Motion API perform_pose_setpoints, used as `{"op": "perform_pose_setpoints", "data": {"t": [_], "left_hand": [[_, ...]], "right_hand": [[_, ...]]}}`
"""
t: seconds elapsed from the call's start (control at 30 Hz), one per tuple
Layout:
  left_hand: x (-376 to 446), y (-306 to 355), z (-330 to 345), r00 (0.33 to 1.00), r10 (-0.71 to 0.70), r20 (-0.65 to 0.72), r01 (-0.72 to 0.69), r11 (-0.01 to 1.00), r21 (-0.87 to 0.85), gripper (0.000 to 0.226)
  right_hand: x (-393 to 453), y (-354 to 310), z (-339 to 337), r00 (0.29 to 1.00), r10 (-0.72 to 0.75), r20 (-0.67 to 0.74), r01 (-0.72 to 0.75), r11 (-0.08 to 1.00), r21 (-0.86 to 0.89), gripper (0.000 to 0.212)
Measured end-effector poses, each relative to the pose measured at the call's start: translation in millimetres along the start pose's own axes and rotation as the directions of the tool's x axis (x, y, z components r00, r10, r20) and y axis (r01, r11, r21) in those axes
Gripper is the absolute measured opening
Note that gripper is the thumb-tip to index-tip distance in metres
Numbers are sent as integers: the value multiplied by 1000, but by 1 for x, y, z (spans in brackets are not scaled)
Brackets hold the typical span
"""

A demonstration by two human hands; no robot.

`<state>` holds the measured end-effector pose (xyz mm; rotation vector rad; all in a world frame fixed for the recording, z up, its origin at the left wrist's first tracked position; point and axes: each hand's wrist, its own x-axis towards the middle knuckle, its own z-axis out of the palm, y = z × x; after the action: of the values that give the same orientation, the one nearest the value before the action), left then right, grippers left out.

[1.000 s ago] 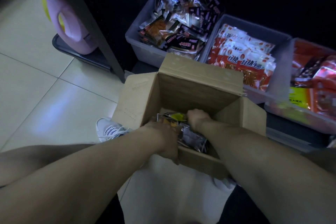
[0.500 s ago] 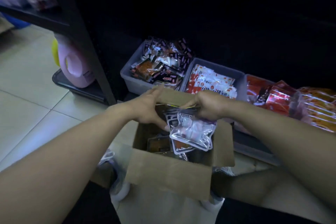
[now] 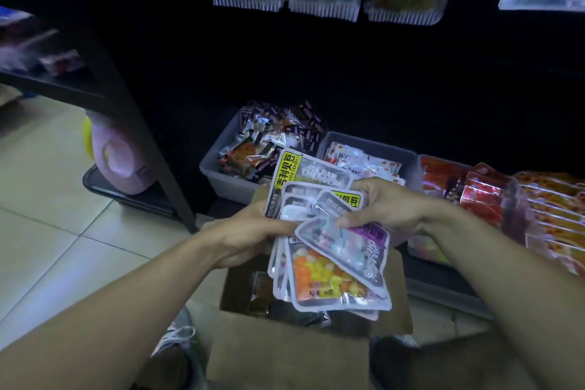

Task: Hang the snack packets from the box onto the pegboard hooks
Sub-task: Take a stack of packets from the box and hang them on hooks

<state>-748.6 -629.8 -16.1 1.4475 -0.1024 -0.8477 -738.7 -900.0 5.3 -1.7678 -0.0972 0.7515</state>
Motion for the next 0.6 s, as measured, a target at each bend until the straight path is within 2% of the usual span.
{"op": "perform_pose_setpoints", "data": {"t": [0.03,0.1,0.2,0.27,0.33,0.37,0.47,0.6], "left_hand": [[2,-1,0,1000,-25,1,25,999,-39,52],[4,-2,-1,998,-69,-8,68,993,-93,54],[3,-2,-1,992,-123,13,123,981,-147,43],[1,-1,-4,985,-151,82,165,966,-199,53],[-2,0,-5,978,-149,143,179,958,-223,66],[-3,1,-3,980,-138,146,168,962,-218,60],[-6,1,10,991,-125,51,133,966,-221,32],[-1,-13,26,990,-109,-90,73,939,-335,31]], "right_hand": [[2,0,3,1000,21,2,-21,997,79,28],[7,0,8,998,60,-18,-56,981,187,32],[17,3,10,996,80,-40,-68,969,237,39],[21,4,11,995,89,-51,-75,967,242,36],[23,3,12,987,94,-129,-55,960,276,39],[23,1,12,977,100,-187,-39,952,303,45],[23,-3,11,942,87,-325,26,945,326,49],[20,-9,15,881,70,-469,79,954,290,44]]}}
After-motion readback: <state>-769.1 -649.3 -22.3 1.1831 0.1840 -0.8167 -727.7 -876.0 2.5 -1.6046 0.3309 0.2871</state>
